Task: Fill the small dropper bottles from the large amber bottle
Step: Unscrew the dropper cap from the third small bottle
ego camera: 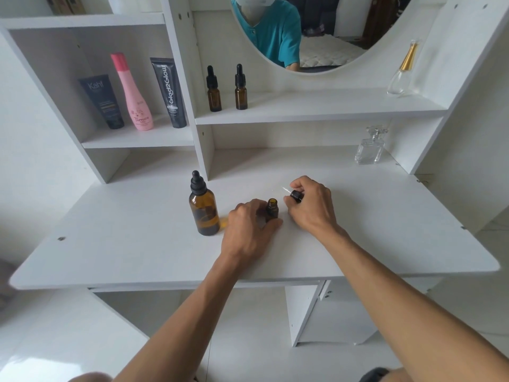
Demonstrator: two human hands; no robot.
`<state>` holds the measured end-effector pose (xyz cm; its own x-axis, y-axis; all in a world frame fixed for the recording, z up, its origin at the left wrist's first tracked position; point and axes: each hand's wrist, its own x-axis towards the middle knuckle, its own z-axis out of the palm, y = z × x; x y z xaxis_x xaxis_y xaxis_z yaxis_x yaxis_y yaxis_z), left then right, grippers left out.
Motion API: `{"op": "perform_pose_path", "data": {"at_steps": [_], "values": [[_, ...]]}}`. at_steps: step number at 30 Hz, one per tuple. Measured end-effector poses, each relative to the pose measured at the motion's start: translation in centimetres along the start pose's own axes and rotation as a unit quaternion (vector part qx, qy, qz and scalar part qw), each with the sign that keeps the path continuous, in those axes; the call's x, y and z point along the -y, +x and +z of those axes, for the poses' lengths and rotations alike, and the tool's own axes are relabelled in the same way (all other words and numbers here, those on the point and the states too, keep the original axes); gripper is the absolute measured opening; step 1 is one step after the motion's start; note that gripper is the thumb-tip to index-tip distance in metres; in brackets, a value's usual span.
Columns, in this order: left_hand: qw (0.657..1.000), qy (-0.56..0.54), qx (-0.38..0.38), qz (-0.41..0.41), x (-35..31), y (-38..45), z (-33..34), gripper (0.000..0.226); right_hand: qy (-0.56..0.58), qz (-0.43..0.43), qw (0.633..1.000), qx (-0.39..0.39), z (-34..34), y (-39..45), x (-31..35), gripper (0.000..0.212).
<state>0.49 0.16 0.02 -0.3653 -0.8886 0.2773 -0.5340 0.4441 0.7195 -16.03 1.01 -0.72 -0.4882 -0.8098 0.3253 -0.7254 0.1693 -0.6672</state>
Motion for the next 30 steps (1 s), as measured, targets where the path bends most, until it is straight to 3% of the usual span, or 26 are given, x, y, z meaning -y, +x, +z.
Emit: {"op": "perform_pose_path", "data": {"at_steps": [19, 30], "values": [[1.0, 0.007, -0.005, 0.0, -0.1, -0.2, 0.0, 0.025, 0.029, -0.003, 1.0, 0.01, -0.5, -0.4, -0.4, 0.044], [1.0, 0.004, -0.006, -0.01, -0.1, -0.4, -0.1, 0.043, 0.018, -0.017, 1.0, 0.016, -1.1, -0.6, -0.4, 0.049]]}}
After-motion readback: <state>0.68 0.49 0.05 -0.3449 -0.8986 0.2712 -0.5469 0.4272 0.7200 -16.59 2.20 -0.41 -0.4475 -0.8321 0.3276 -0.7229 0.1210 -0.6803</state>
